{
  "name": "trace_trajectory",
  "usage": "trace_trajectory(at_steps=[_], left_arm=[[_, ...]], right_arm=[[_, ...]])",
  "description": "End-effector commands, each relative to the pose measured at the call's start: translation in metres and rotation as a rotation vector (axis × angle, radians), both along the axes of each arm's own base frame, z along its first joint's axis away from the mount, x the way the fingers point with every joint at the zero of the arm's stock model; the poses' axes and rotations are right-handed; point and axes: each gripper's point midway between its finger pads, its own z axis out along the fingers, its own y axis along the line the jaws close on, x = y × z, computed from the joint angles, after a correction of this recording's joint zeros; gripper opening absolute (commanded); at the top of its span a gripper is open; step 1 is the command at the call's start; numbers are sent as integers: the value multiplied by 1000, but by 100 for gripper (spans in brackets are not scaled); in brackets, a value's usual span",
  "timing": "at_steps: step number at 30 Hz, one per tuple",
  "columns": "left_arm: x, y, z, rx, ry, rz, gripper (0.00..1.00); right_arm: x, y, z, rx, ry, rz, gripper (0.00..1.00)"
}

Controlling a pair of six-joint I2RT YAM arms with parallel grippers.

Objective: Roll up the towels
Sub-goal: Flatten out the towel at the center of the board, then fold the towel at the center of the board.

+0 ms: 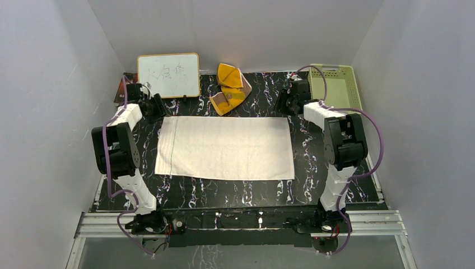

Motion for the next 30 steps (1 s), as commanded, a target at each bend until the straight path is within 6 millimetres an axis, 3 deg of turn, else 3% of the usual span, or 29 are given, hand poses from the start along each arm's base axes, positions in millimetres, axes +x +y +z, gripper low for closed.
trace_trajectory(at_steps=[1, 7, 12, 16, 25, 30], left_arm=[[4, 25, 0, 98, 2, -72, 45], [19, 55, -8, 266, -3, -67, 44], [23, 62, -14, 320, -14, -93, 42], [20, 58, -20, 316, -24, -115, 42], [22, 28, -26, 297, -75, -200, 49], [29, 25, -36, 313, -61, -207, 52]], right_arm=[[7, -16, 23, -86, -72, -25, 45], [10, -42, 20, -229, -61, -88, 46], [8, -62, 18, -335, -31, -123, 47], [5, -66, 15, -353, -28, -130, 47], [-2, -66, 2, -363, 8, -119, 47], [-2, -68, 1, -376, 11, -118, 47]])
